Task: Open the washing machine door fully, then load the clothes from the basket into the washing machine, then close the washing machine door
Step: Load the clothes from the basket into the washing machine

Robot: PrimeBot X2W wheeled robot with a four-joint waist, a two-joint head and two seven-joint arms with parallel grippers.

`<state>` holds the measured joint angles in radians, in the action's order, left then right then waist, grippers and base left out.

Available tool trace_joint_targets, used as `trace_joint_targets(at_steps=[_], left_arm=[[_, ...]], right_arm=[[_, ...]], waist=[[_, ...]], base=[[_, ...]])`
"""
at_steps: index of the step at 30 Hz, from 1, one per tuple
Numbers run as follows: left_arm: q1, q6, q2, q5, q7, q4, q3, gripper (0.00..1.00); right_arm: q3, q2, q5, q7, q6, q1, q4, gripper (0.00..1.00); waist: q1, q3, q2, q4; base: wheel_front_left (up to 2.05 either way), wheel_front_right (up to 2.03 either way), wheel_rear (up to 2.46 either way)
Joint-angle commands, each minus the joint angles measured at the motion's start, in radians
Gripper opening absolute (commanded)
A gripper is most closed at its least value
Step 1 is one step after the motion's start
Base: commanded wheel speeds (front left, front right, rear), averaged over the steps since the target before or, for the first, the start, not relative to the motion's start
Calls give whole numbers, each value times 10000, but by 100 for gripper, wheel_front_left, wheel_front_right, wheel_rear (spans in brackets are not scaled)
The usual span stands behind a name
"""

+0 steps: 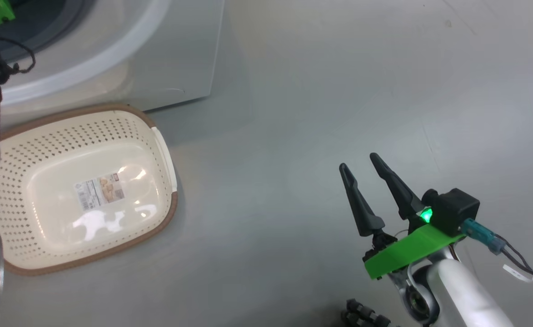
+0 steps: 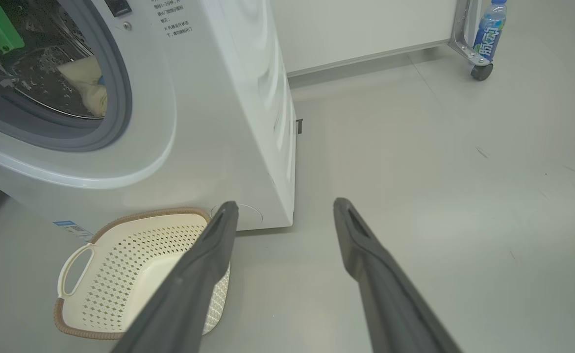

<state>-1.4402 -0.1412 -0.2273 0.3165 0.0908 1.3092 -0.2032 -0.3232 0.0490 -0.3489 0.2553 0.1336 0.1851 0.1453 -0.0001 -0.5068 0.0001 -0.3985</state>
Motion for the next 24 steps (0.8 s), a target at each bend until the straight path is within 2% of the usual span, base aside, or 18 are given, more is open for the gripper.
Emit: trace_joint_targets(at_steps=[1, 10, 24], left_arm=[[-56, -5, -273, 56, 99, -245, 65, 100], [1075, 387, 89, 407, 649, -218, 126, 100], [2675, 1042, 716, 501, 1646, -582, -129, 100]], right_arm=[[-77, 180, 65, 65, -29, -164, -245, 100], [76, 318, 130, 65, -29, -253, -232, 100], [533, 488, 249, 65, -29, -409, -301, 100]], waist=[[1, 477, -1, 373], [1, 1322, -1, 833], [1, 2062, -1, 1586]], base=[[0, 0, 0], [0, 0, 0], [0, 0, 0]])
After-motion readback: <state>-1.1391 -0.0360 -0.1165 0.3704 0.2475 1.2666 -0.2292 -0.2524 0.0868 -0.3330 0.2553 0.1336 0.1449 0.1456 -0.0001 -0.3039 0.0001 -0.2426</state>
